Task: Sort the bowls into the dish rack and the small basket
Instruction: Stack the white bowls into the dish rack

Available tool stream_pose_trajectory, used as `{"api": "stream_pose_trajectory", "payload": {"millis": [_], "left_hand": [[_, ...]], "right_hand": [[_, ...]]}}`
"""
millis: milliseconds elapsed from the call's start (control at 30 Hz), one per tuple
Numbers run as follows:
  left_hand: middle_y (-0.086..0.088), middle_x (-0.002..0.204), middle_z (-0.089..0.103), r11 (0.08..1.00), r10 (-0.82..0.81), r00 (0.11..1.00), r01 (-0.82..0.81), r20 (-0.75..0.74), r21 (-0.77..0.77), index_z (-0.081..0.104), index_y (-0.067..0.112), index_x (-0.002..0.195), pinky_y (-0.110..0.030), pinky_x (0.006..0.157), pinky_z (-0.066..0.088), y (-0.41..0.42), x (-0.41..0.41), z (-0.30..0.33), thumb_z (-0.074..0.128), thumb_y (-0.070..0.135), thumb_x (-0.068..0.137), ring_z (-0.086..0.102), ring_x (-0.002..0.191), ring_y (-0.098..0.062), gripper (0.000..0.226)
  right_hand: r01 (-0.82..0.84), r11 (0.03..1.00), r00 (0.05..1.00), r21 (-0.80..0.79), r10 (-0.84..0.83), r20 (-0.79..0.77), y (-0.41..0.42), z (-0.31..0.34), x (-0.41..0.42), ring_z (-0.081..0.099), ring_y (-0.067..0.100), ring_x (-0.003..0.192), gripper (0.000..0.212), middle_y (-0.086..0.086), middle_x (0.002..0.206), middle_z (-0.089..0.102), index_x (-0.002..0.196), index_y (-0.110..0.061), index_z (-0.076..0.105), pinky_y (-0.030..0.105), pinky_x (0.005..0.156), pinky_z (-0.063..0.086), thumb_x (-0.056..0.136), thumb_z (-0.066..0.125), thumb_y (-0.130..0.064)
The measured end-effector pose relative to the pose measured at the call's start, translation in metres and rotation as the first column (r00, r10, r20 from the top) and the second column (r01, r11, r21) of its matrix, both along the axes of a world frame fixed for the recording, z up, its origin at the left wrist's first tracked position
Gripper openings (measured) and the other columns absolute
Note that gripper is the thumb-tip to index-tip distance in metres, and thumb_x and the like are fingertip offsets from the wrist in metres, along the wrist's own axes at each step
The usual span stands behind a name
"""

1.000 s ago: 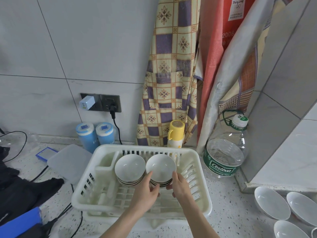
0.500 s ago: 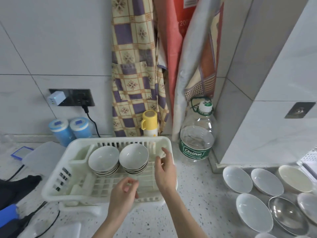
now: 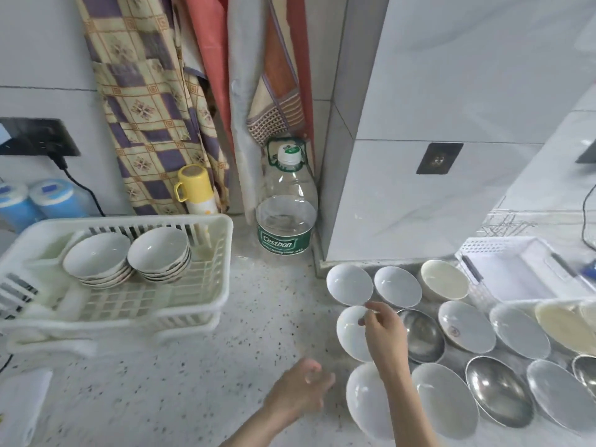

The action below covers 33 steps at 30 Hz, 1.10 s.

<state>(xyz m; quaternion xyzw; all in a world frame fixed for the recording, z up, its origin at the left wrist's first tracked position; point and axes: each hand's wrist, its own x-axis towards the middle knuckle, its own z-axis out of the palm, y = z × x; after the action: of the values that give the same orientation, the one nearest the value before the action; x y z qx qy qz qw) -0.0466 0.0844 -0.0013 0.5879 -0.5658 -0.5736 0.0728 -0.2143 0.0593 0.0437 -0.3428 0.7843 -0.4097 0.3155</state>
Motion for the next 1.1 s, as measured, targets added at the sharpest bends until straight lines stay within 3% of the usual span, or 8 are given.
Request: {"api": "stream_pose_trajectory", "payload": {"millis": [133,333,533,633,700,833,967,1100], "left_hand": [[0.016,0.082,0.065,0.995,-0.055,0.998,0.054,0.013,0.088,0.053,0.028,0.112,-0.027,0.069,0.046,0.016,-0.035,-0.013,0.053,0.061,0.074,0.065,0.079,-0.003,0.050],[0.006,0.091,0.071,0.980,-0.080,0.995,0.090,-0.065,0.178,0.048,0.029,0.120,-0.017,0.043,0.036,0.024,-0.049,-0.021,0.052,0.034,0.079,0.061,0.052,0.003,0.041],[0.007,0.087,0.067,0.978,-0.024,0.992,0.049,-0.120,0.203,0.050,0.028,0.120,-0.016,0.045,0.034,0.028,-0.054,-0.023,0.046,0.016,0.085,0.059,0.049,0.005,0.038],[0.005,0.095,0.069,0.980,0.072,0.992,-0.050,-0.107,0.191,0.052,0.028,0.125,-0.016,0.042,0.031,0.027,-0.043,-0.022,0.050,0.016,0.085,0.065,0.054,0.000,0.042],[-0.002,0.088,0.070,0.976,0.136,0.985,-0.115,-0.105,0.184,0.053,0.026,0.127,-0.018,0.040,0.028,0.024,-0.028,-0.023,0.051,0.014,0.086,0.057,0.042,0.000,0.043],[-0.006,0.063,0.072,0.951,0.264,0.957,-0.236,-0.124,0.201,0.056,0.022,0.125,-0.019,0.039,0.026,0.016,0.010,-0.025,0.052,0.008,0.087,0.042,0.036,-0.004,0.040],[-0.019,0.078,0.076,0.914,0.390,0.909,-0.362,-0.146,0.185,0.056,0.024,0.120,-0.020,0.039,0.025,0.008,0.038,-0.026,0.051,0.006,0.087,0.036,0.045,-0.010,0.038],[-0.019,0.078,0.076,0.869,0.490,0.850,-0.459,-0.195,0.182,0.058,0.029,0.108,-0.019,0.038,0.025,0.003,0.053,-0.024,0.051,0.006,0.087,0.035,0.042,-0.009,0.032]], "right_hand": [[-0.044,0.978,0.992,0.202,0.066,-0.104,0.017,-0.013,-0.039,0.059,0.021,0.098,0.029,-0.004,0.095,0.072,0.112,-0.023,0.064,0.036,0.086,0.047,0.090,0.047,-0.018],[-0.075,0.947,0.973,0.311,0.137,-0.186,0.031,-0.024,-0.059,0.058,0.026,0.091,0.023,-0.001,0.098,0.070,0.100,-0.027,0.065,0.031,0.073,0.041,0.087,0.047,-0.021],[-0.067,0.919,0.966,0.389,0.158,-0.207,0.038,-0.035,-0.067,0.048,0.025,0.068,0.016,0.001,0.072,0.057,0.068,-0.015,0.052,0.029,0.060,0.037,0.082,0.044,-0.017],[-0.082,0.901,0.965,0.426,0.179,-0.193,0.038,-0.039,-0.067,0.045,0.024,0.065,0.019,0.001,0.069,0.055,0.064,-0.015,0.048,0.027,0.057,0.034,0.082,0.043,-0.014],[-0.097,0.888,0.964,0.450,0.196,-0.178,0.037,-0.042,-0.067,0.049,0.027,0.069,0.020,0.002,0.071,0.057,0.065,-0.015,0.049,0.027,0.059,0.037,0.084,0.042,-0.016],[-0.165,0.881,0.969,0.444,0.228,-0.093,0.036,-0.049,-0.063,0.054,0.028,0.069,0.026,0.008,0.078,0.068,0.068,-0.010,0.055,0.030,0.062,0.040,0.087,0.042,-0.020],[-0.201,0.899,0.979,0.389,0.194,0.057,0.034,-0.058,-0.051,0.059,0.019,0.055,0.024,0.007,0.083,0.074,0.089,-0.008,0.061,0.030,0.063,0.044,0.092,0.042,-0.022],[-0.112,0.928,0.948,0.356,-0.008,0.320,0.032,-0.066,-0.039,0.054,0.019,0.059,0.025,0.011,0.094,0.072,0.116,-0.007,0.051,0.028,0.055,0.036,0.095,0.046,-0.021]]}}
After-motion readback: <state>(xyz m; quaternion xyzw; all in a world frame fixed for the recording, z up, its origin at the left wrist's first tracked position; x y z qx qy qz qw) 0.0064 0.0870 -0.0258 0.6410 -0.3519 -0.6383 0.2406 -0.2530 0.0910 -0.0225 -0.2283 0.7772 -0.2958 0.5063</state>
